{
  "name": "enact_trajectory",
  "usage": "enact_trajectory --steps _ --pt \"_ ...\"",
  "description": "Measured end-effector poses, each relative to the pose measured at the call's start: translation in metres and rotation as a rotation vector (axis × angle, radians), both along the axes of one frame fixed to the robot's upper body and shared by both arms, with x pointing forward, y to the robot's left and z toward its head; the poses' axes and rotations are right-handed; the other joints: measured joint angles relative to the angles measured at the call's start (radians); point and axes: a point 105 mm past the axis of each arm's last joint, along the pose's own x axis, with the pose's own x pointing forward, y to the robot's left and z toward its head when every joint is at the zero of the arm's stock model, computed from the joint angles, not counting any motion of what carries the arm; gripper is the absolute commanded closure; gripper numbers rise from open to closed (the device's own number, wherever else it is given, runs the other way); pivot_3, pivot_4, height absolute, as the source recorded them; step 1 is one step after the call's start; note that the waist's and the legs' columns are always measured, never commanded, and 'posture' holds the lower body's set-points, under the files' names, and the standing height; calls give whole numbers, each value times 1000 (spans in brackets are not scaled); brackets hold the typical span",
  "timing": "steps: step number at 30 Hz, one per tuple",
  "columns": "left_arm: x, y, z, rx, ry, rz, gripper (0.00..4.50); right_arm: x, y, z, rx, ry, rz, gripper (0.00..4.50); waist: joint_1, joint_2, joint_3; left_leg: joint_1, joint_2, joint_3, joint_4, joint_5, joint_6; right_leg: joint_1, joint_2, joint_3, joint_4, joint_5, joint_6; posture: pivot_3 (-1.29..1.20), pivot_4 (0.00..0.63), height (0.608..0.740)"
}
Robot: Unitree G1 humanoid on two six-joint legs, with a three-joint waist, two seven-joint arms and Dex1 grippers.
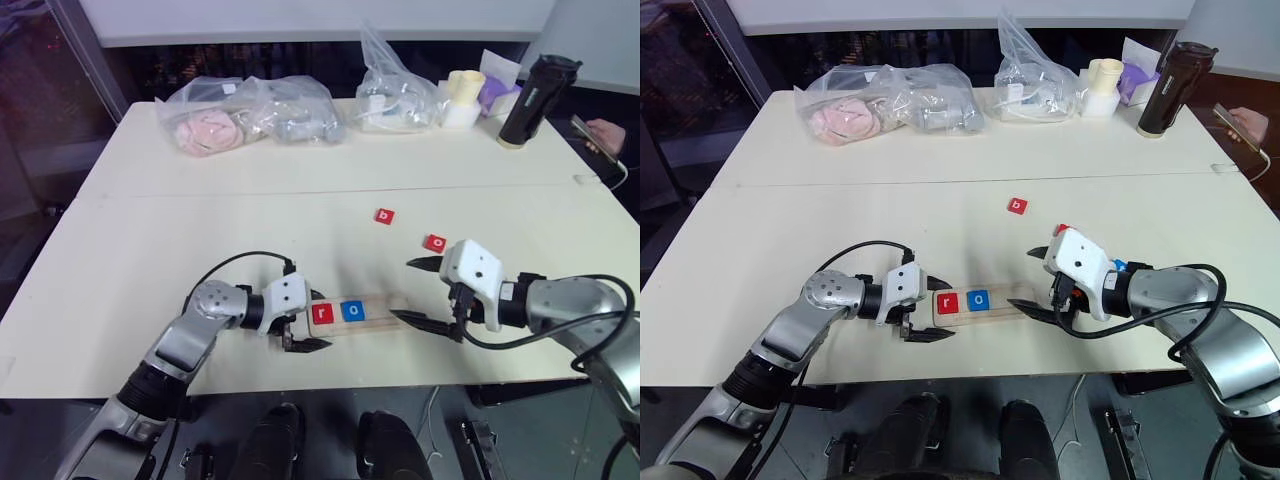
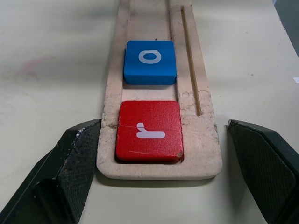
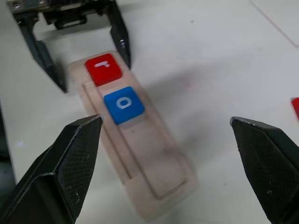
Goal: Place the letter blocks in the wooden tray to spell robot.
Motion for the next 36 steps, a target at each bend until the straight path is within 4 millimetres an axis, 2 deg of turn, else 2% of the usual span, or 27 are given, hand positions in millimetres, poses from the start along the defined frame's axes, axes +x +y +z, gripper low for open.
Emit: enact_trajectory --steps 4,7,13,17,20,26,31,36 --pt "4 11 4 10 -23 29 51 6 7 4 25 -16 9 0 -1 0 0 0 0 0 -1 0 0 -1 1 0 0 0 0 0 150 740" --pt "10 25 9 13 -24 93 51 17 10 4 36 -28 -13 0 -1 0 0 -2 0 0 -1 0 0 -3 1 0 1 1 1 0 150 740" --pt "9 60 30 36 -61 176 51 69 12 10 83 -105 -222 0 -3 0 0 -3 0 3 -6 1 -1 -9 1 3 1 2 1 0 150 740" --pt "1 81 46 34 -58 222 51 105 16 10 154 -73 -424 0 -4 0 0 -3 0 5 -14 4 -5 -14 2 6 2 3 0 0 150 740" --pt "-8 86 52 0 -36 230 51 124 14 0 170 -13 -560 0 -3 0 0 -3 0 5 -16 4 -5 -15 2 6 2 3 0 0 150 740" --pt "-19 82 59 -61 -9 230 51 152 32 -17 250 110 -770 0 -22 0 0 -3 -1 5 -16 5 -6 -15 3 7 3 4 -1 0 150 740" --pt "-19 82 58 -64 -18 256 51 164 23 -39 274 206 -984 0 -37 0 0 -2 0 5 -16 5 -7 -15 5 8 4 5 -2 0 150 740" --pt "-19 83 57 -64 -22 268 51 171 35 -37 320 229 -1048 0 -56 1 0 -1 1 6 -17 6 -8 -16 6 9 5 5 -2 0 150 740"
